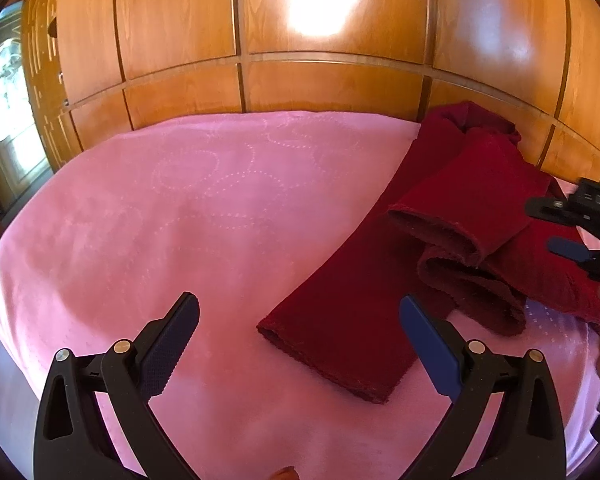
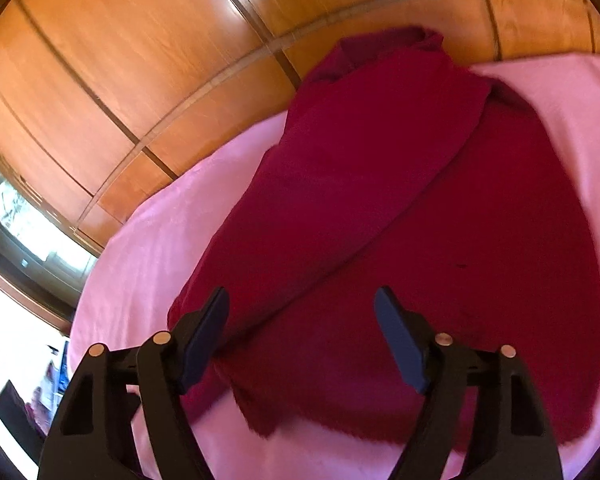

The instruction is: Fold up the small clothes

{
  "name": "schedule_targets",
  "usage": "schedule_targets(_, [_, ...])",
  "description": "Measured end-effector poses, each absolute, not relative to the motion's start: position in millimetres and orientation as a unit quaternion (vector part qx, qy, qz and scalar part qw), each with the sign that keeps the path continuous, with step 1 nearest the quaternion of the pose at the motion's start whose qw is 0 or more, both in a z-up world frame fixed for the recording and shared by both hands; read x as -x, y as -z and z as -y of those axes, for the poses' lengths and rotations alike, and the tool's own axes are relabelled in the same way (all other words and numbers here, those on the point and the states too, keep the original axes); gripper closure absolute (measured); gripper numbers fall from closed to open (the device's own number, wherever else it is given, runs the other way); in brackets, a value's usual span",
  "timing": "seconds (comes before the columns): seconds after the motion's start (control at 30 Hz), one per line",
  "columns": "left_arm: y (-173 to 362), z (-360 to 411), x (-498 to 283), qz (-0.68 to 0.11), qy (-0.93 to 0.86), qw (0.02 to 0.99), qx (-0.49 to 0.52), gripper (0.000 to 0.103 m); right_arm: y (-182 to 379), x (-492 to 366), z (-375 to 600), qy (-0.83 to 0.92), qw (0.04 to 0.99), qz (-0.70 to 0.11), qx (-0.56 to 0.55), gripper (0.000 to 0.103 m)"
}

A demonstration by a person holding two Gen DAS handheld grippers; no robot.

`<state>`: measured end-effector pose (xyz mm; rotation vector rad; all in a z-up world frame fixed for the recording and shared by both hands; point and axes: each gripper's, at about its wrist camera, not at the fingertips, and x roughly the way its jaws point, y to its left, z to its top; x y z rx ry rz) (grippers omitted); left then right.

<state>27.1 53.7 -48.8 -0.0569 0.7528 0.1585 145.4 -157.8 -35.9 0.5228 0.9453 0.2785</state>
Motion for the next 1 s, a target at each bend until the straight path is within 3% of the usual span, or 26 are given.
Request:
schedule_targets(0.23, [68, -80, -31, -0.39, -0.076, 0.915, 0.066, 0.004, 53, -177, 134, -0.137, 0.824, -0.466, -0.29, 0.031])
schedule_targets(0.4, [82, -91, -30, -0.417, -0.052, 0.904, 0.08, 0.004, 49, -188, 128, -0.135, 0.827, -0.471, -0.276, 0.063])
schedule_targets(0.47, [87, -93, -30, -0.425, -0.045, 0.9, 0.086, 0.004, 40, -187, 139, -0.128, 0.836, -0.463, -0.264, 0.095])
schedule_targets(0.67, [88, -93, -31, -0.426, -0.038, 0.901, 0.071, 0.042, -1, -165, 214, -0.092, 0.878, -0.401, -0.246, 0.097])
schedule_targets(0.7, [87, -91, -33, -0.428, -0.029, 0.901, 0.06, 0.053, -10, -159, 236, -0.072, 0.887, -0.388, -0.239, 0.097])
schedule_targets(0.87, [86, -82, -39, -0.432, -0.011, 0.9, 0.046, 0.078, -28, -144, 351, 0.069, 0.907, -0.357, -0.212, 0.097])
schedule_targets(0.9, [85, -78, -40, -0.433, -0.007, 0.901, 0.04, 0.089, -27, -145, 380, 0.11, 0.905, -0.357, -0.205, 0.097])
schedule_targets(1.0, [78, -71, -44, -0.428, 0.004, 0.904, 0.022, 0.095, -16, -156, 436, 0.196, 0.889, -0.374, -0.179, 0.097])
